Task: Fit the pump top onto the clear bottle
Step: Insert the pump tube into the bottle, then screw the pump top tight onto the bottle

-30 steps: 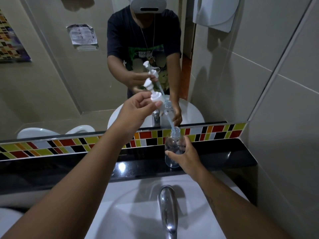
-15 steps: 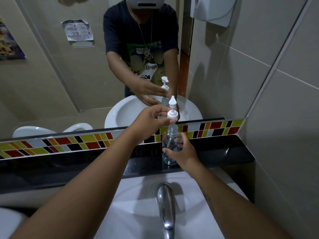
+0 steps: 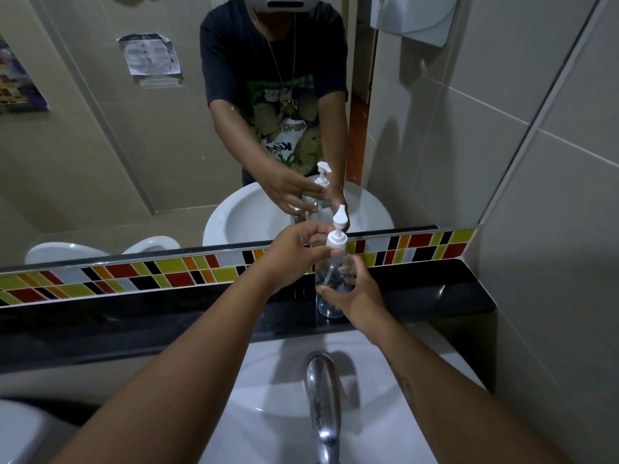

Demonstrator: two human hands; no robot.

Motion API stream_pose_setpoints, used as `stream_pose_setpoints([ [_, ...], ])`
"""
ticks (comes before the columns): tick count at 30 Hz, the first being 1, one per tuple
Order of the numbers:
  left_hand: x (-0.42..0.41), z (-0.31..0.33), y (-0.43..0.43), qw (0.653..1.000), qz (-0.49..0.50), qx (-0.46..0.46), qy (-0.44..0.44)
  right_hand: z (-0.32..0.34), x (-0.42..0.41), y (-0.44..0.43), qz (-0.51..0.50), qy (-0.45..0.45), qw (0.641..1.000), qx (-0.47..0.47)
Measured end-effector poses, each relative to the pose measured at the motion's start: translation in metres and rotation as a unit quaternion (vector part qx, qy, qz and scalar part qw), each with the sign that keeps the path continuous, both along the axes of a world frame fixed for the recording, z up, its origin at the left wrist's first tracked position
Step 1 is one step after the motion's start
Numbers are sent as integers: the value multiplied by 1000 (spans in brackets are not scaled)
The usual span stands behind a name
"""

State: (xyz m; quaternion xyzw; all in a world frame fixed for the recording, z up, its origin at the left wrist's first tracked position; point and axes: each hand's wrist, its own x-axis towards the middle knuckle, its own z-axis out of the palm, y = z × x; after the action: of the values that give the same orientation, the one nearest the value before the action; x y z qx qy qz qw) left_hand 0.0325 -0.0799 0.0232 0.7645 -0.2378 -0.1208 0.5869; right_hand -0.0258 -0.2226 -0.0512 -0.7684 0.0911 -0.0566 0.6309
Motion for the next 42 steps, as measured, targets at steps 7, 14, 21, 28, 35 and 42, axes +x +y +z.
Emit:
stream_pose_setpoints([
  [7, -2, -8, 2, 998, 5, -45, 37, -1, 2, -1, 10, 3, 1000, -2],
  [14, -5, -16, 0, 996, 17, -76, 49, 1, 0, -2, 18, 5, 1000, 1],
  [21, -3, -17, 0, 997, 18, -71, 36, 8, -4, -6, 42, 13, 998, 35],
  [28, -7, -27, 6, 999, 46, -12, 26, 8, -4, -19, 74, 21, 997, -3],
  [35, -14, -35, 13, 997, 34, 8, 63, 41, -10, -65, 83, 33, 993, -74],
  [42, -18, -46, 6, 998, 40, 11, 54, 79, 0, -53, 93, -32, 990, -99],
])
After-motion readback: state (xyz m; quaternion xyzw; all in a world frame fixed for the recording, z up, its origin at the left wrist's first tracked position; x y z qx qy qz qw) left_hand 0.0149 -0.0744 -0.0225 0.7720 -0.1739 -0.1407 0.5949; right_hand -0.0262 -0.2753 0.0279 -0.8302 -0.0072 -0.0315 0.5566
